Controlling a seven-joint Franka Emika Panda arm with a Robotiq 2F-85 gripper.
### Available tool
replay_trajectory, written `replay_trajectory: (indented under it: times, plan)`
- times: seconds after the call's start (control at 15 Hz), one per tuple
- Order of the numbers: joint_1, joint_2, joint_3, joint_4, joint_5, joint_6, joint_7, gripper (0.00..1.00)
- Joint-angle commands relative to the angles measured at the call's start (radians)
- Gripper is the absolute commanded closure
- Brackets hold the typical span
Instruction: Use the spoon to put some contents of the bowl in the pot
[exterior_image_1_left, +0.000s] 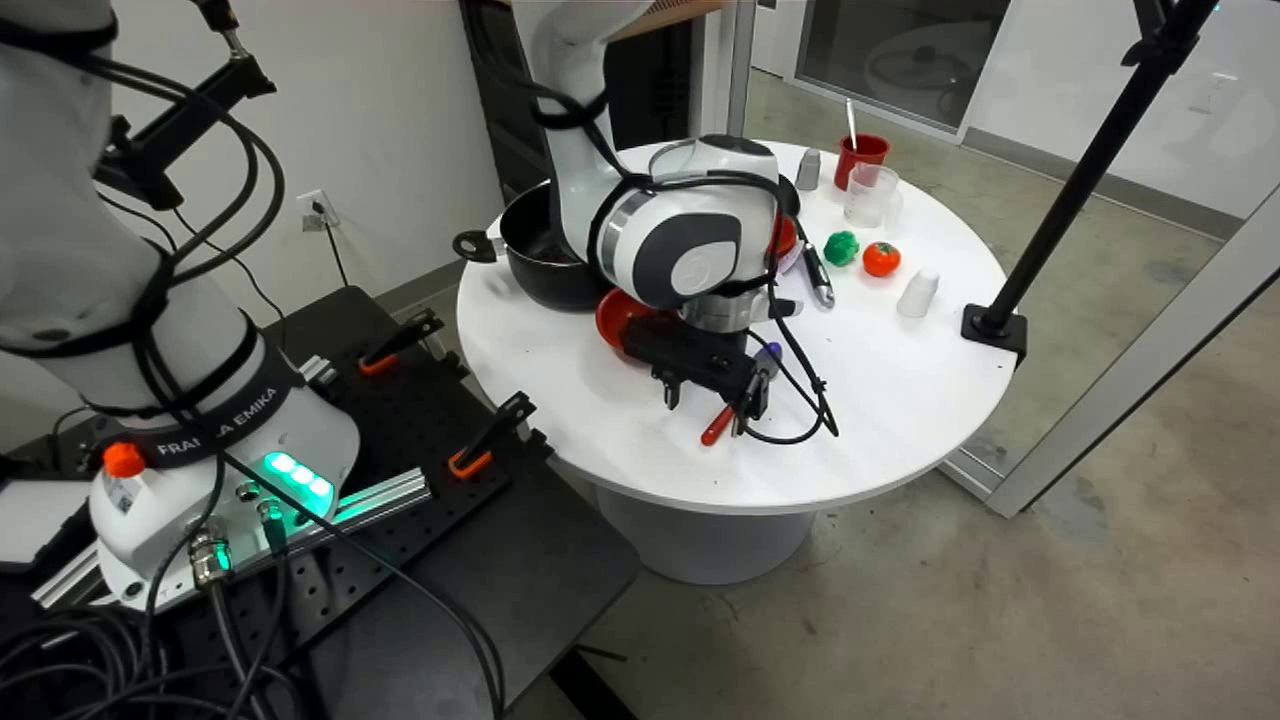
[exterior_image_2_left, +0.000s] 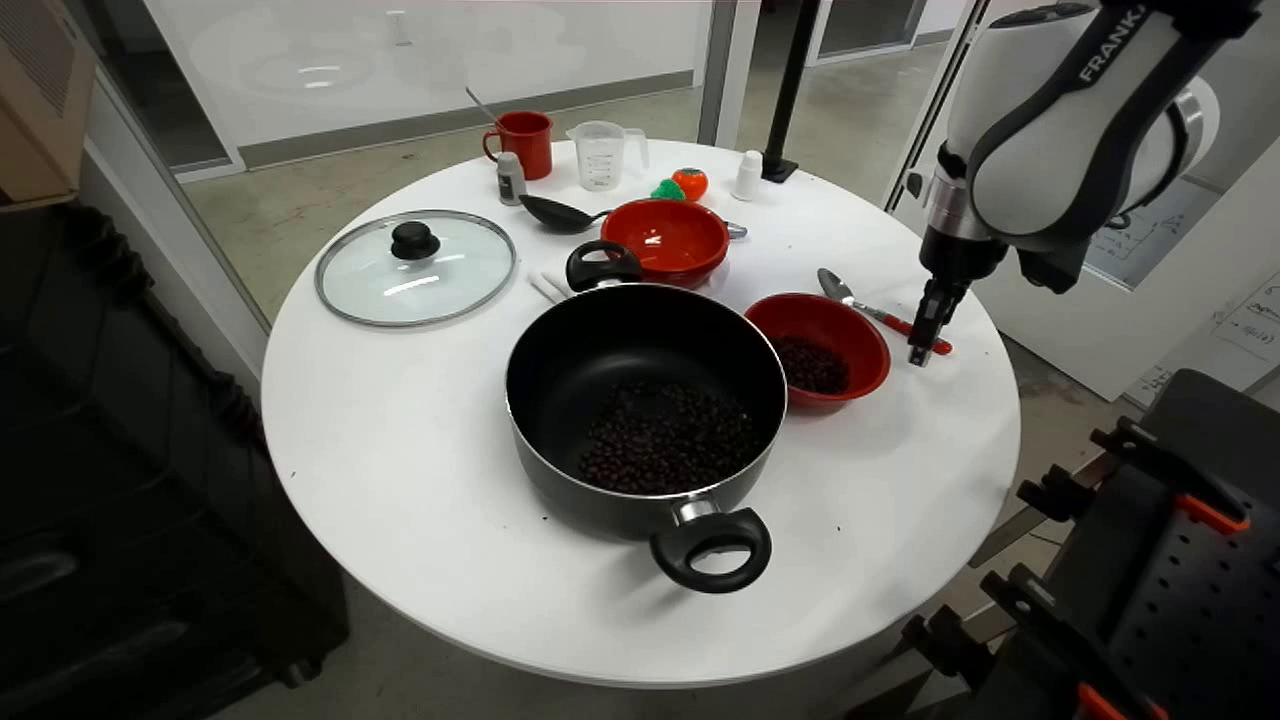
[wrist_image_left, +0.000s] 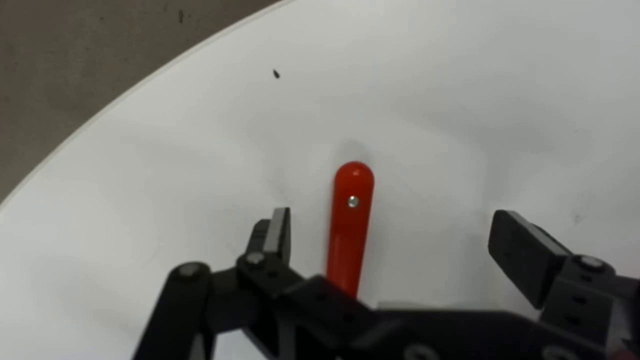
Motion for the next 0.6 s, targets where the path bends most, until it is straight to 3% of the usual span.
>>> replay_trajectory:
  times: [0.0, 0.13, 0.33, 0.47, 0.53]
  plan:
    - [-0.072, 0.008, 0.058, 0.017, 0.072, -0.033, -0.078, 0.15]
    - [-0.096, 0.006, 0.073, 0.019, 0.092, -0.035, -0.095, 0.15]
    - [-0.122, 0.006, 0.085, 0.023, 0.116, -0.033, -0.111, 0.03]
    - [-0.131, 0.007, 0.090, 0.028, 0.125, -0.036, -0.112, 0.32]
    - [-0.135, 0.008, 0.092, 0.030, 0.128, -0.036, -0.112, 0.33]
